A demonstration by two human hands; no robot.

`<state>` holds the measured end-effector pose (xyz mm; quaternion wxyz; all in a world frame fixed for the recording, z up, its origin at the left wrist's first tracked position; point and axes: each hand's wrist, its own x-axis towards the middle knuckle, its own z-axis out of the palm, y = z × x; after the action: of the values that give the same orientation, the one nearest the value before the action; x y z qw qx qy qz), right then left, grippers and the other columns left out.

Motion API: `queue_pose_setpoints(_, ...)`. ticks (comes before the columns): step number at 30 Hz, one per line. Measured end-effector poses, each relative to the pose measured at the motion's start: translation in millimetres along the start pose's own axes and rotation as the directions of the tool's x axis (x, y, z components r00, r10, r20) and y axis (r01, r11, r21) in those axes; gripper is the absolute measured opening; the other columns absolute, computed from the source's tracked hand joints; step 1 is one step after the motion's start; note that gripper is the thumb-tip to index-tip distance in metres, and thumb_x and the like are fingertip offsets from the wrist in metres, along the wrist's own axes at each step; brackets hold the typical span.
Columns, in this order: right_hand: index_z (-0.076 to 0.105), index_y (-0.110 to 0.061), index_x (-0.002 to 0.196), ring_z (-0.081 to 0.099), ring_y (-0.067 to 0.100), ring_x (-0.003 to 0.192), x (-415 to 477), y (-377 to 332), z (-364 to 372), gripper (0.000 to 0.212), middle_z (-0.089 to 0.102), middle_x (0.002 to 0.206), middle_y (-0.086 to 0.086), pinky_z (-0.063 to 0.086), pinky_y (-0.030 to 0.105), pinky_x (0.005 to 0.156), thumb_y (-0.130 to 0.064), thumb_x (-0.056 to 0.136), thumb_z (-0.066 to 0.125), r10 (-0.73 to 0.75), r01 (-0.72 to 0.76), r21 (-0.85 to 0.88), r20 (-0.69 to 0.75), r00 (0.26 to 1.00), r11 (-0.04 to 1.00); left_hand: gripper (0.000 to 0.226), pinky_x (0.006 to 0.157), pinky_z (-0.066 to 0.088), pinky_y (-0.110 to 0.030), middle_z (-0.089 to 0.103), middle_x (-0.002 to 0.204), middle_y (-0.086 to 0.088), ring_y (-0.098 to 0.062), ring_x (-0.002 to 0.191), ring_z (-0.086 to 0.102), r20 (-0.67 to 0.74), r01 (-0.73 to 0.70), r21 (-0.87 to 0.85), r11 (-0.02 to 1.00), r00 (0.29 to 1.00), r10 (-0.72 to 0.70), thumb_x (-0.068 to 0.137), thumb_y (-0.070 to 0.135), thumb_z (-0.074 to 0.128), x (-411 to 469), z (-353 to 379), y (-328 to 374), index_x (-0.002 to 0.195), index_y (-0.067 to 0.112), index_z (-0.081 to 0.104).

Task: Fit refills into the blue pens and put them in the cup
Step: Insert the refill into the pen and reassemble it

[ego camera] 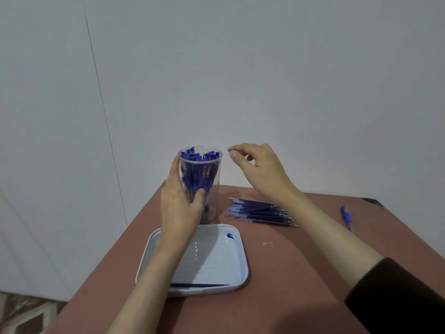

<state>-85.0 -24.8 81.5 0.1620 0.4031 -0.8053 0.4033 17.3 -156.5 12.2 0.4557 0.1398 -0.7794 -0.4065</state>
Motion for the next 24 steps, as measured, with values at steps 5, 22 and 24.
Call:
queue_pose_setpoints(5, 0.066, -0.022, 0.115, 0.050, 0.018, 0.106, -42, 54, -22, 0.025, 0.064, 0.097, -0.002, 0.039, 0.030, 0.082, -0.027, 0.094, 0.052, 0.260, -0.254, -0.190, 0.010, 0.965, 0.948, 0.071, 0.112, 0.019, -0.036, 0.025, 0.152, -0.016, -0.032, 0.137, 0.024, -0.114, 0.050, 0.108, 0.993, 0.993, -0.038, 0.082, 0.005, 0.062, -19, 10, 20, 0.145, 0.016, 0.031)
queue_pose_setpoints(22, 0.053, -0.002, 0.109, 0.055, 0.037, 0.107, -101, 129, -100, 0.020, 0.056, 0.123, 0.022, 0.042, 0.036, 0.077, -0.005, 0.091, 0.045, 0.731, -0.721, -0.334, -0.119, 0.672, 0.608, 0.039, 0.092, 0.013, -0.002, 0.053, 0.128, -0.006, -0.027, 0.118, 0.040, 0.210, -0.292, 0.085, 0.953, 0.940, 0.269, 0.078, 0.016, 0.052, -64, 87, 70, 0.115, 0.017, 0.064)
queue_pose_setpoints(24, 0.050, 0.002, 0.130, 0.059, 0.033, 0.090, -97, 120, -92, 0.040, 0.058, 0.119, 0.021, 0.047, 0.039, 0.076, 0.000, 0.091, 0.043, 0.711, -0.717, -0.097, -0.092, 0.697, 0.690, 0.041, 0.093, 0.020, -0.008, 0.053, 0.128, 0.000, -0.021, 0.118, 0.040, 0.269, -0.242, 0.042, 0.969, 0.937, 0.222, 0.079, 0.021, 0.050, -63, 88, 69, 0.118, 0.021, 0.062)
